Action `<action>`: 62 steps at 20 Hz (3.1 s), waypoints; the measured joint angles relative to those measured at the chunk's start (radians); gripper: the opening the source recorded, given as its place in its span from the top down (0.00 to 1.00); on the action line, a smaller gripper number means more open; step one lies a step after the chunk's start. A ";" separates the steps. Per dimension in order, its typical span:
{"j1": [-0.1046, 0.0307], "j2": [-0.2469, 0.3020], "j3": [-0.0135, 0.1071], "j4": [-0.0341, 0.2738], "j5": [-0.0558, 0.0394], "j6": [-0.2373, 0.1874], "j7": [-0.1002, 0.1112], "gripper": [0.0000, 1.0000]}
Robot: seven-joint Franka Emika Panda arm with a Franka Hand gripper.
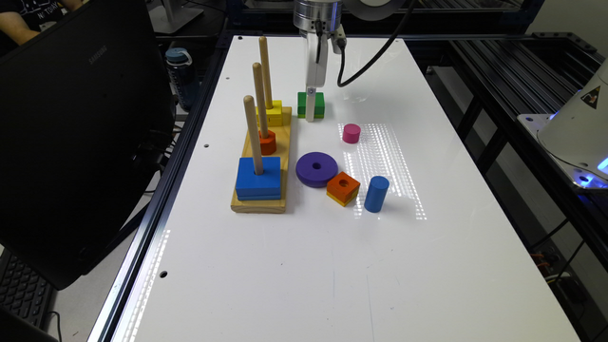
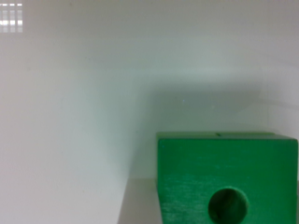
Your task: Pick up green block.
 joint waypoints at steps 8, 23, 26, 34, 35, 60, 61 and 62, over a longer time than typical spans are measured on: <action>0.000 -0.009 0.001 -0.001 0.0000 0.000 0.000 1.00; -0.004 -0.160 0.018 -0.016 0.0208 -0.126 0.000 1.00; -0.004 -0.186 0.021 -0.021 0.0253 -0.150 0.000 1.00; -0.005 -0.202 0.023 -0.020 0.0284 -0.161 0.000 1.00; -0.005 -0.213 0.025 -0.020 0.0316 -0.171 0.000 1.00; -0.005 -0.419 0.040 -0.039 0.0952 -0.349 -0.022 1.00; -0.005 -0.419 0.040 -0.039 0.0954 -0.349 -0.022 1.00; -0.005 -0.419 0.040 -0.039 0.0956 -0.349 -0.022 1.00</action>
